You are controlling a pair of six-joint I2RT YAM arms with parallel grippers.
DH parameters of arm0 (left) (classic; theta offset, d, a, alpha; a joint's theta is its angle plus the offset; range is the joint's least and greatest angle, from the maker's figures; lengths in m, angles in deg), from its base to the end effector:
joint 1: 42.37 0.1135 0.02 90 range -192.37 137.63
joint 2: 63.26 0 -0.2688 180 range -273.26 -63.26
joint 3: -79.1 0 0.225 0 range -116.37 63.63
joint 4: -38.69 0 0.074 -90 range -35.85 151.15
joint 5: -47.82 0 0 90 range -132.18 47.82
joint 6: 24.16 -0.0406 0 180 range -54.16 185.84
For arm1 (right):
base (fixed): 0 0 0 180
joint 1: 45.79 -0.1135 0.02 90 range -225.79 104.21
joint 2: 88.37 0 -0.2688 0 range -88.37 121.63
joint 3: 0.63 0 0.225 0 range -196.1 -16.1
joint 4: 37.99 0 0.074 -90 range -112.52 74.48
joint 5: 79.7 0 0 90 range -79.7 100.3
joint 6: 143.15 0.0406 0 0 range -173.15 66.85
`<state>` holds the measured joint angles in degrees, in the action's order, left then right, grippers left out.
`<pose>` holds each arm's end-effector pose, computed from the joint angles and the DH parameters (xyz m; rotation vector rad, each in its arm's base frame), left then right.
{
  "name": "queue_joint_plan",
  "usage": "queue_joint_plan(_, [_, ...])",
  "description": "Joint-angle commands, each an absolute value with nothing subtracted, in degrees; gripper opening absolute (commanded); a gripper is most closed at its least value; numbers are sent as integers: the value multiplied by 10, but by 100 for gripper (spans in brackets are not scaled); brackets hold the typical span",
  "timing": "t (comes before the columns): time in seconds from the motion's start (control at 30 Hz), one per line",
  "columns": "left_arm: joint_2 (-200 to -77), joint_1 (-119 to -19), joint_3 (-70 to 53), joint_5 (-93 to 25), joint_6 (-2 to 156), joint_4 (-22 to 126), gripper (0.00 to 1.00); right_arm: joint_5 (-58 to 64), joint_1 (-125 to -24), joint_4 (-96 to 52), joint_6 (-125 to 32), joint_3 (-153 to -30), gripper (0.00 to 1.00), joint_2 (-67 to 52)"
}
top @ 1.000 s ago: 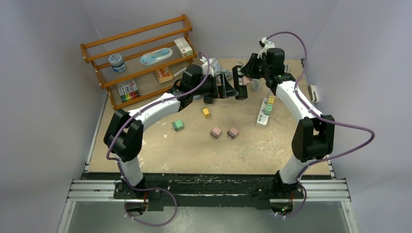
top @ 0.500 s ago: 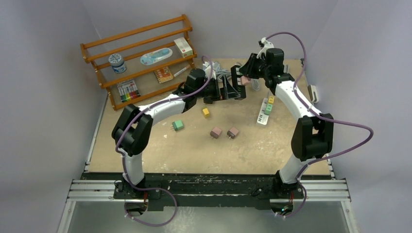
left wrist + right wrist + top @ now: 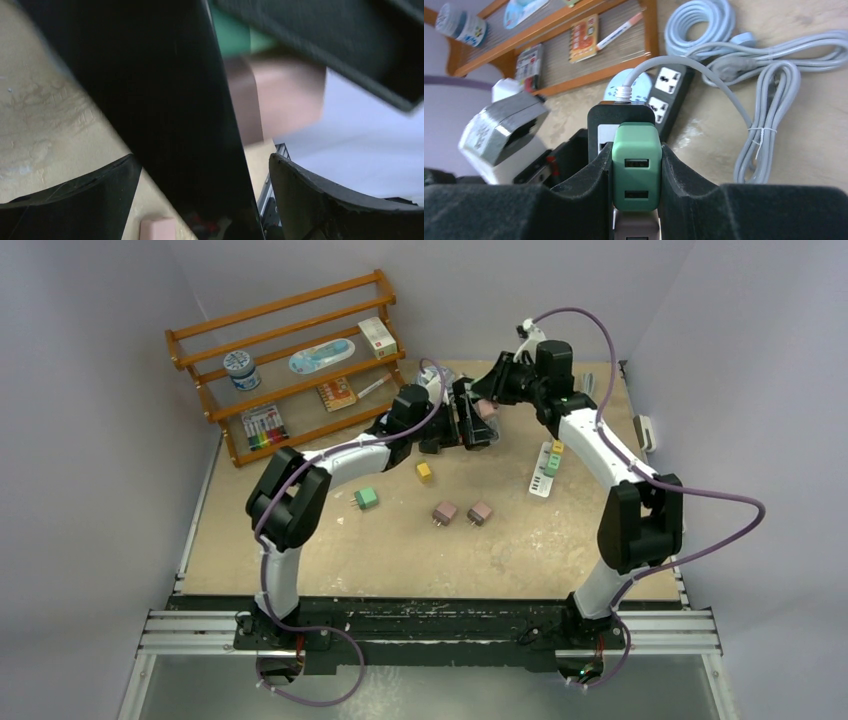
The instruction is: Pull the plug off the socket
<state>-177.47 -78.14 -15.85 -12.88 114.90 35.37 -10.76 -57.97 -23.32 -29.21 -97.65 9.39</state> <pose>0.3517 -0.2779 0.2544 0.1648 2.0895 -1.4432 0.3773 0.0964 0.3472 -0.0719 1.8915 0.7737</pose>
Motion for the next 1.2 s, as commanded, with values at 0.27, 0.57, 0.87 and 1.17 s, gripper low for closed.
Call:
queue_joint_plan(0.27, [-1803, -739, -203, -166, 1175, 342, 0, -164, -596, -295, -258, -983, 0, 20])
queue_joint_plan(0.57, [-1815, -681, -285, -191, 1105, 482, 0, 27, -662, -253, -327, -953, 0, -42])
queue_joint_plan(0.87, [-1828, -653, -332, -192, 1057, 544, 0, -112, -656, -409, -377, -782, 0, -168])
queue_joint_plan(1.17, [-1841, -644, -392, -164, 1016, 609, 0, -117, -781, -435, -438, -677, 0, -137])
